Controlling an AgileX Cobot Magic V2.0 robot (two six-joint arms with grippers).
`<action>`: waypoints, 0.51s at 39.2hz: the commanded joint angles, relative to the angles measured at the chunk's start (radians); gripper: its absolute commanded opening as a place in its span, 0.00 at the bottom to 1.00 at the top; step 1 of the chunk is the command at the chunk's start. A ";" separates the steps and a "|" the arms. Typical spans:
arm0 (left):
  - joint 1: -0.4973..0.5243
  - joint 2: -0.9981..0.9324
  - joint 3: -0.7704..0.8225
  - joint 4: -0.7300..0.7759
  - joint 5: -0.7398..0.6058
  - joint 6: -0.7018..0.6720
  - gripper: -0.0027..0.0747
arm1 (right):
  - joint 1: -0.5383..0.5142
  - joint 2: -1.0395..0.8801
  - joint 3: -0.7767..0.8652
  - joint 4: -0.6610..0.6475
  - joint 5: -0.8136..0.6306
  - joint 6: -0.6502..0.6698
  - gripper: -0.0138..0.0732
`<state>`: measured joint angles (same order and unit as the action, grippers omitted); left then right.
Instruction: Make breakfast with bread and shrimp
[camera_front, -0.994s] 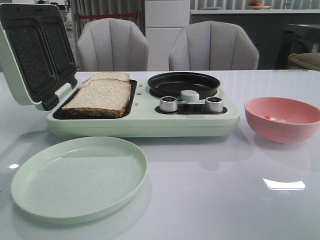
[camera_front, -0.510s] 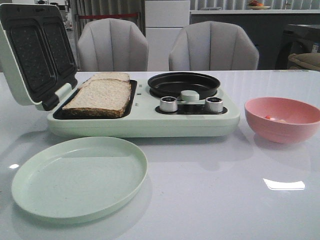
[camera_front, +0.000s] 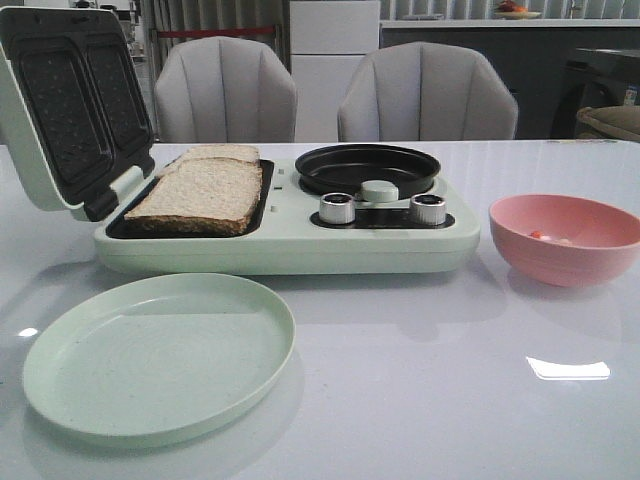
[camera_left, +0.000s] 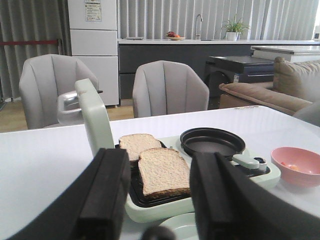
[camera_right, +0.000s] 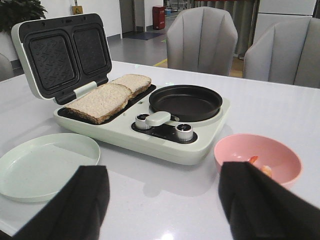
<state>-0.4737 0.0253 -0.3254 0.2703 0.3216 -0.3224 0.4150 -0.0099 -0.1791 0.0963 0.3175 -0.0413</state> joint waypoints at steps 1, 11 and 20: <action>-0.010 0.012 -0.031 -0.066 -0.072 -0.010 0.50 | -0.003 0.013 -0.025 0.004 -0.089 -0.002 0.80; -0.010 0.151 -0.156 -0.093 -0.008 -0.010 0.50 | -0.003 0.013 -0.025 0.004 -0.089 -0.002 0.80; -0.010 0.453 -0.344 -0.056 -0.007 -0.010 0.50 | -0.003 0.013 -0.025 0.004 -0.089 -0.002 0.80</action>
<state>-0.4737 0.3757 -0.5868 0.1888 0.3957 -0.3224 0.4150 -0.0099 -0.1791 0.0963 0.3175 -0.0413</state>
